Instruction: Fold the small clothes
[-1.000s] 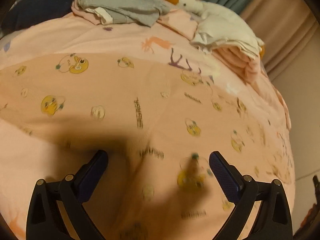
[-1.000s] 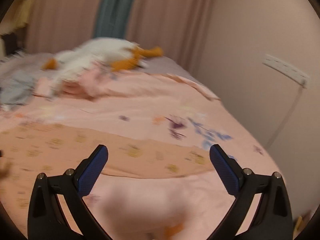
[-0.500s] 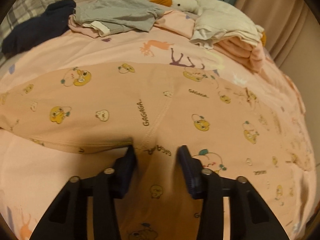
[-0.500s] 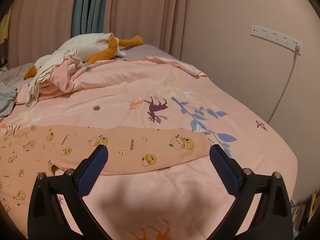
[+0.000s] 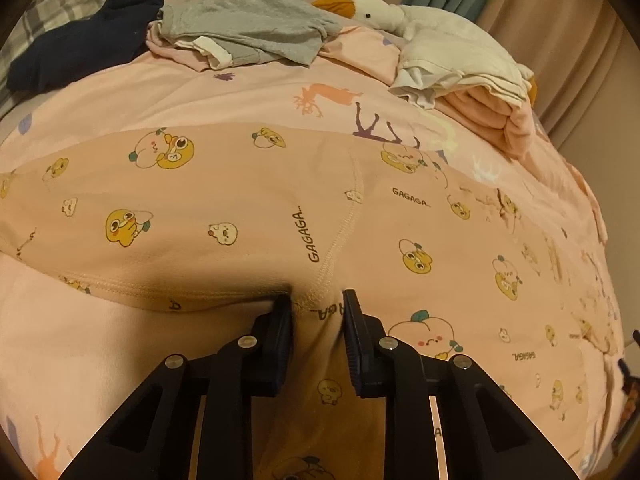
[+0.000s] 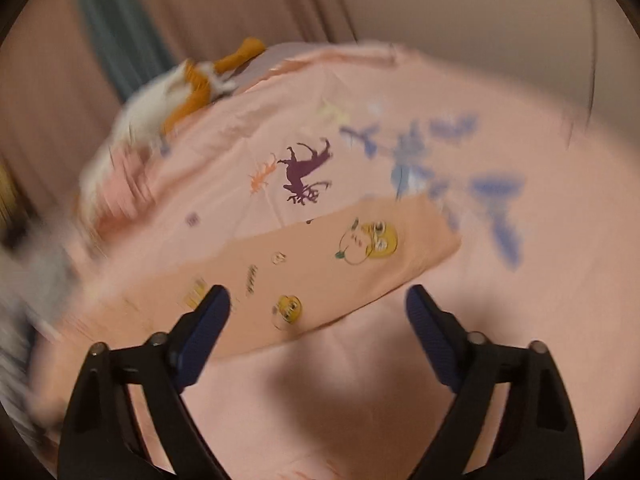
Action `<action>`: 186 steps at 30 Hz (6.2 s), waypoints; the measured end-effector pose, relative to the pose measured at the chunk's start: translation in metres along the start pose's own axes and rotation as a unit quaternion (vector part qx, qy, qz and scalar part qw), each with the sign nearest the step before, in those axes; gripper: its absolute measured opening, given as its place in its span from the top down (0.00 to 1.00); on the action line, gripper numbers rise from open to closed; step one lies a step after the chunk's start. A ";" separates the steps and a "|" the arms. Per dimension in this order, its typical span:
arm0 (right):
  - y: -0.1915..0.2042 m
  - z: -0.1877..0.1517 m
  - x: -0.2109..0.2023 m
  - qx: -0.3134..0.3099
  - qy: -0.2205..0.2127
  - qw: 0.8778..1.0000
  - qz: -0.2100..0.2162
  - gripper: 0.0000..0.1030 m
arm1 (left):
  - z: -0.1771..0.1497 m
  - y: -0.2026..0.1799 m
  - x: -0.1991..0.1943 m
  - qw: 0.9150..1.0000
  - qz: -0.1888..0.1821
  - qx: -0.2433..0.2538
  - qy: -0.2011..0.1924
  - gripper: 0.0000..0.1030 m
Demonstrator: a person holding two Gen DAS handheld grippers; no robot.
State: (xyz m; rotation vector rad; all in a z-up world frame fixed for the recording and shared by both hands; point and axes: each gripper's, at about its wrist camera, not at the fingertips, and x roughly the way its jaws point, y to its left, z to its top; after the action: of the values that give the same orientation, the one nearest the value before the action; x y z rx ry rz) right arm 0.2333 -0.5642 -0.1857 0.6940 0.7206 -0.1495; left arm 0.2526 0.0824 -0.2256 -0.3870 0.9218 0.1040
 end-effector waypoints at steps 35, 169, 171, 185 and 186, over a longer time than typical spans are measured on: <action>-0.001 0.025 0.007 0.116 -0.035 0.991 0.065 0.93 | 0.002 0.010 0.001 1.000 -0.010 -0.021 -0.009 0.80; 0.364 -0.207 0.027 -0.544 0.045 0.837 0.022 0.30 | 0.003 0.016 -0.003 0.996 0.077 0.022 -0.034 0.31; 0.402 -0.230 0.044 -0.590 0.068 0.804 0.024 0.31 | 0.003 0.017 -0.004 0.996 0.080 0.026 -0.035 0.31; 0.458 -0.260 0.121 -0.565 0.124 0.816 0.002 0.93 | 0.001 0.018 -0.007 0.997 0.059 0.008 -0.038 0.30; 0.458 -0.244 0.114 -0.536 0.115 0.836 0.013 0.93 | 0.002 0.018 -0.007 0.998 0.059 0.008 -0.037 0.30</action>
State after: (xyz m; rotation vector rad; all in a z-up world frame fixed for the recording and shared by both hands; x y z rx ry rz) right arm 0.3460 -0.0459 -0.1485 -0.3727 0.8857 0.3649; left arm 0.2451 0.1005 -0.2242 -0.3113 0.8707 0.2178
